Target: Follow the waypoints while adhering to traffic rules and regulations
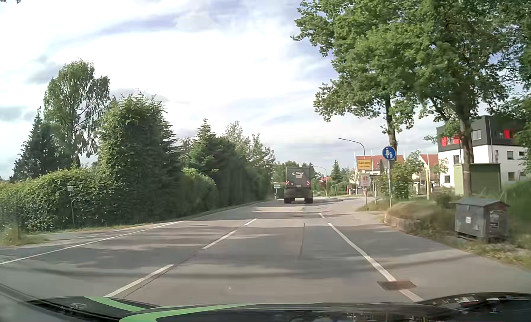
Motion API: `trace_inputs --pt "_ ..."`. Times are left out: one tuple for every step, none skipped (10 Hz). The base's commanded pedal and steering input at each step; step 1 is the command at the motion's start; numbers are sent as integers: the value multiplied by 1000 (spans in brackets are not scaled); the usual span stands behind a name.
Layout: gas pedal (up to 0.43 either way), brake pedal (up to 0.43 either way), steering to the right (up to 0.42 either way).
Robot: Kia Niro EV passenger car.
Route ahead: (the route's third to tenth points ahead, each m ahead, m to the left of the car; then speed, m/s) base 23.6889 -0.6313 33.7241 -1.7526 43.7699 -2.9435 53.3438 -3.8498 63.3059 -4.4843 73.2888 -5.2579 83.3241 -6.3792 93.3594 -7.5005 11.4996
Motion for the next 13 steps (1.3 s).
trace_inputs --pt "150 0 9" --pt "150 0 14" --pt "150 0 15" --pt "150 0 16" --pt "150 0 17" --pt "150 0 17" --pt "150 0 17" --pt "150 0 15" --pt "150 0 15" --pt "150 0 13" --pt "150 0 11" --pt "150 0 9" --pt "150 0 6"
